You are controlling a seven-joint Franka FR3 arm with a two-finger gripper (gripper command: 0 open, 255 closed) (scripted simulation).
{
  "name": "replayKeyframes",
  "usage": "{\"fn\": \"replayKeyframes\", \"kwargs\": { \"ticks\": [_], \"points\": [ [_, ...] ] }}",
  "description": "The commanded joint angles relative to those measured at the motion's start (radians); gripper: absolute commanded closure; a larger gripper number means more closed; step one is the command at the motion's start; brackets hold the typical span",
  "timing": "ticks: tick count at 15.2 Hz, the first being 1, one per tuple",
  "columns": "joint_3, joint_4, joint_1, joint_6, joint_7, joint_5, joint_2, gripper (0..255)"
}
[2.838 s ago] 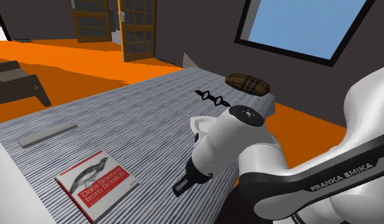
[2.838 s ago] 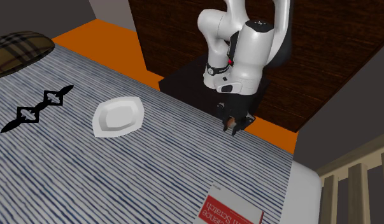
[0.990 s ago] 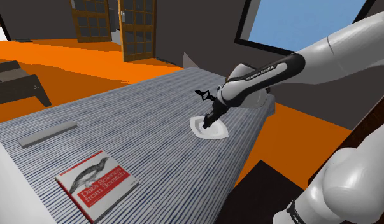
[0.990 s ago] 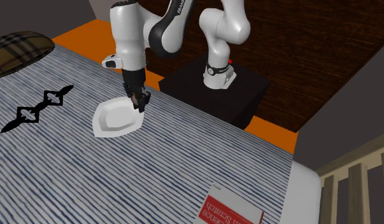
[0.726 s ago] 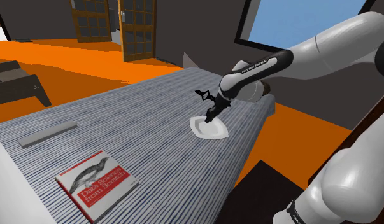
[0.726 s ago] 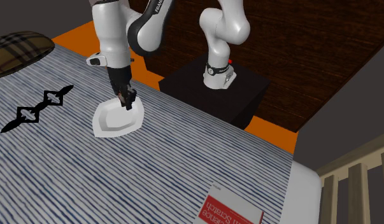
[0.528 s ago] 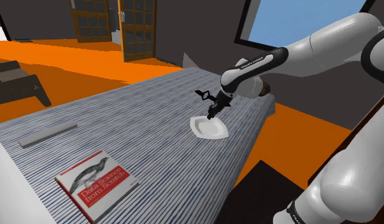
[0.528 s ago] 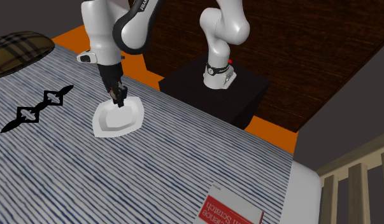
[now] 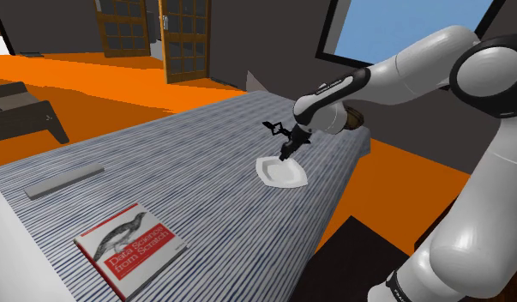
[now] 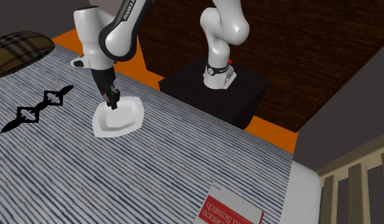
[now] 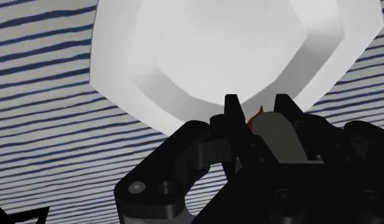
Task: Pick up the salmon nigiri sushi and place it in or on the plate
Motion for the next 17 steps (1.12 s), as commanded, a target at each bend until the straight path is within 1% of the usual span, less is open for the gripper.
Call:
{"fn": "replayKeyframes", "kwargs": {
  "ticks": [1, 9, 17],
  "points": [
    [0.005, -0.003, -0.003, 0.024, -0.023, 0.023, 0.023, 255],
    [0.037, -0.006, -0.02, 0.106, -0.106, 0.113, 0.112, 255],
    [0.038, -0.006, -0.021, 0.108, -0.108, 0.116, 0.114, 255]
  ]
}}
